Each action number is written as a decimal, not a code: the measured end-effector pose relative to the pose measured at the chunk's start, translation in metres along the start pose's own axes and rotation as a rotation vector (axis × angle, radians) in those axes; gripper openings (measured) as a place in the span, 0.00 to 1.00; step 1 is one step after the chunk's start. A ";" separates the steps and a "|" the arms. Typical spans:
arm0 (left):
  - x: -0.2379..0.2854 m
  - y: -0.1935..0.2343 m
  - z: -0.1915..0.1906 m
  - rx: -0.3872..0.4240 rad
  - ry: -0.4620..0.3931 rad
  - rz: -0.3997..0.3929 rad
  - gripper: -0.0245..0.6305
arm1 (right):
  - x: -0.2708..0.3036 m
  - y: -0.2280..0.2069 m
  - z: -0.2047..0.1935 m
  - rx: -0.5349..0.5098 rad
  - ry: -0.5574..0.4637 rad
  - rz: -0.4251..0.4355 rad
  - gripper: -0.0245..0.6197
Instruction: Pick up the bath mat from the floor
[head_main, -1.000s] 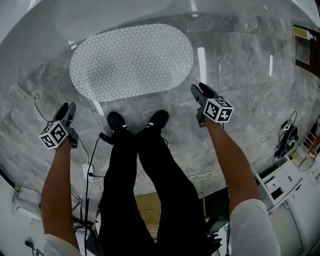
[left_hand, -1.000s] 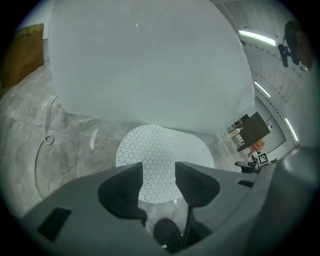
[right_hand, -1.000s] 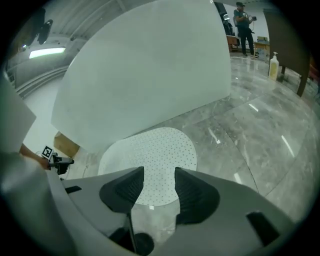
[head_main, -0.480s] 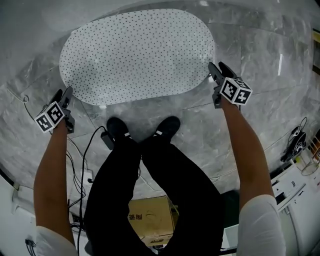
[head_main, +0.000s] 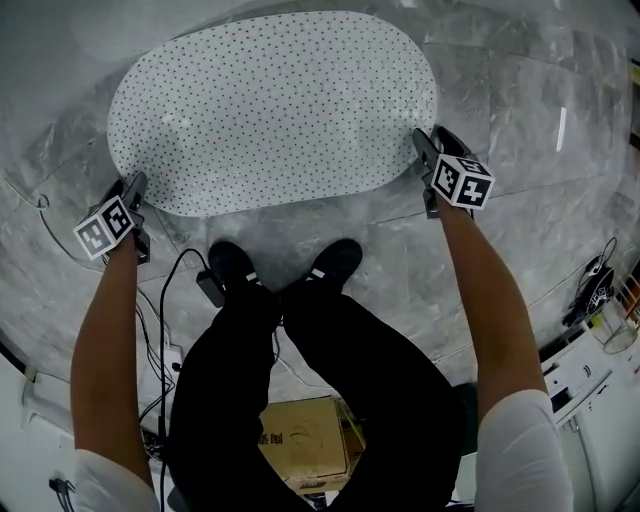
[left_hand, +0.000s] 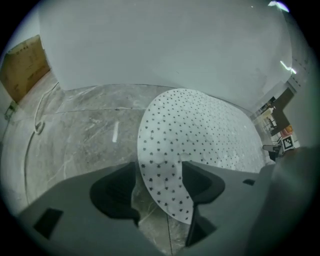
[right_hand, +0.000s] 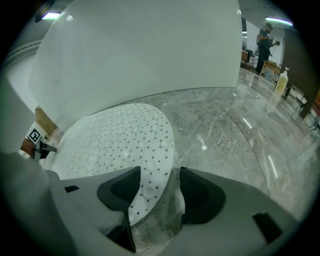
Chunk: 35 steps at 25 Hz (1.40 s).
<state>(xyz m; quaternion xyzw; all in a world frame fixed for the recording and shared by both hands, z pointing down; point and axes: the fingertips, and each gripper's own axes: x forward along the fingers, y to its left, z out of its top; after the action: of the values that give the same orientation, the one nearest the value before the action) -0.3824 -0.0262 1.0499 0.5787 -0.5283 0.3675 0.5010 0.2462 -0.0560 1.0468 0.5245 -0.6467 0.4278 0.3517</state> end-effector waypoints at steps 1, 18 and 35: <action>0.002 0.001 -0.003 0.002 0.009 0.008 0.48 | 0.000 0.000 0.000 0.005 -0.005 -0.012 0.43; 0.004 -0.014 -0.009 -0.028 -0.006 -0.037 0.12 | -0.009 0.018 0.011 0.247 -0.063 0.022 0.10; -0.080 -0.093 0.033 -0.005 -0.137 -0.317 0.08 | -0.079 0.064 0.064 0.208 -0.168 0.132 0.09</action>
<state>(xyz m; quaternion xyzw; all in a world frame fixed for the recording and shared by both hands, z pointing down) -0.3088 -0.0439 0.9485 0.6773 -0.4642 0.2422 0.5168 0.1990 -0.0800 0.9393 0.5484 -0.6592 0.4692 0.2111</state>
